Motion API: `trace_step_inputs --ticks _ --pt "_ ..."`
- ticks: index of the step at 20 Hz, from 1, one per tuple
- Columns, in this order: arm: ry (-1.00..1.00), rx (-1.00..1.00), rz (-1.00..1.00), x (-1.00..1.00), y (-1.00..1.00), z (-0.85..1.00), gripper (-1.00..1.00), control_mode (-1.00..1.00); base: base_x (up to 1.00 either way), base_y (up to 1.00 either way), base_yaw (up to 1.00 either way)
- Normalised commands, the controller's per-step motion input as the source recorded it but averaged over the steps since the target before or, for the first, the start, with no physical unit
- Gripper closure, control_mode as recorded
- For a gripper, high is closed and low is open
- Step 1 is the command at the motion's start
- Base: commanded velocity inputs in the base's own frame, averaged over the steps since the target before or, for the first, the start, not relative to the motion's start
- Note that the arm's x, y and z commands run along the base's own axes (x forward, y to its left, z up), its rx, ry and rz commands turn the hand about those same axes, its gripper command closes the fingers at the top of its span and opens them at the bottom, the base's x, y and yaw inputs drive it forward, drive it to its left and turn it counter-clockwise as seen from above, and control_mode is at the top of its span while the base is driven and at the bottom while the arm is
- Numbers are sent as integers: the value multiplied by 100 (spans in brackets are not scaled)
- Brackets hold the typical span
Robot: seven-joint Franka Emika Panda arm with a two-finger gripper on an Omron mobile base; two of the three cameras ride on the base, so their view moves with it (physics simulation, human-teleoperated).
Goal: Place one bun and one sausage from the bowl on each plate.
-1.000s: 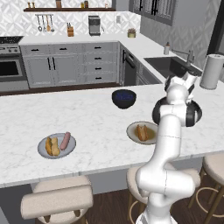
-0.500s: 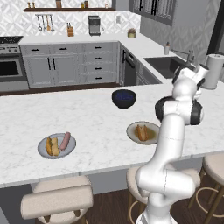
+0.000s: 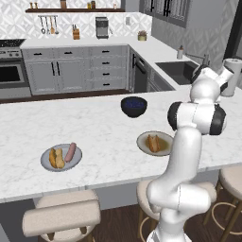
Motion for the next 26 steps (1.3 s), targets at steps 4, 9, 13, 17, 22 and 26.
trace_step_inputs --ticks 4,9,13,17,22,26 --pt "-7 -3 1 -57 100 17 100 -100 0 0 0" --pt "0 -8 6 -46 100 0 100 -100 0 0 0" --pt "0 -13 10 -31 99 0 100 -100 0 0 0" --pt "0 -14 17 -19 54 -9 100 -100 0 0 0" --pt "0 -12 33 -4 -2 -32 100 -100 0 0 0" --pt "0 -15 40 0 -1 -32 100 -100 0 0 0"
